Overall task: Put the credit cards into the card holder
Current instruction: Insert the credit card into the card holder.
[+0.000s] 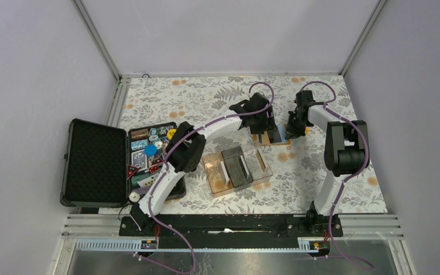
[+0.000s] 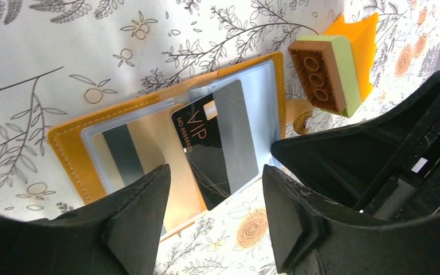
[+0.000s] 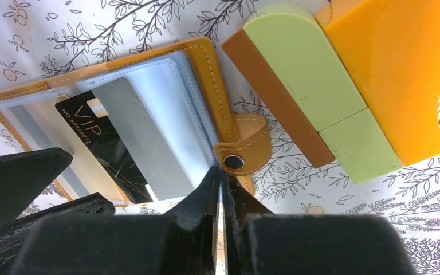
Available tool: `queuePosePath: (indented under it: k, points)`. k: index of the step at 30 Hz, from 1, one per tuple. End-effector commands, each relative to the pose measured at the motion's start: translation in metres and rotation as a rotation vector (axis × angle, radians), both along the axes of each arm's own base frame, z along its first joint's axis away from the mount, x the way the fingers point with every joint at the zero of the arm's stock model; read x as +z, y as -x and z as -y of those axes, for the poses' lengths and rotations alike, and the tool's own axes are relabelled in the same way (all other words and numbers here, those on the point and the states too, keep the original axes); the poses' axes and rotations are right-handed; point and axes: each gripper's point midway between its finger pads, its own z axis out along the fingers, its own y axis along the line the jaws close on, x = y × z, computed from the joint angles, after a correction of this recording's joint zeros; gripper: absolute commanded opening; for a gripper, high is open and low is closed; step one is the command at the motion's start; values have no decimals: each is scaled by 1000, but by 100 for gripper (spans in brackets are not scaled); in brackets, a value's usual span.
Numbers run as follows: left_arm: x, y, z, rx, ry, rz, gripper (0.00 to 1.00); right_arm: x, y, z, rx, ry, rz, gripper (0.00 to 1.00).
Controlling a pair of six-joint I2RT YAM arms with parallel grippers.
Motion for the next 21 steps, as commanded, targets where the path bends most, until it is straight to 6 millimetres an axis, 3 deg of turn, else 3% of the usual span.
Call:
queuePosePath:
  k: [1,11,21]
  points:
    - [7,-2,18,-17,41,3,63,11,-2,-4,12,-7,15,3]
    - [0,5,44,-71,103,2,62,14,-2,-4,13,-10,21,3]
    - [7,17,72,-113,199,6,62,15,-2,-4,10,-7,27,3]
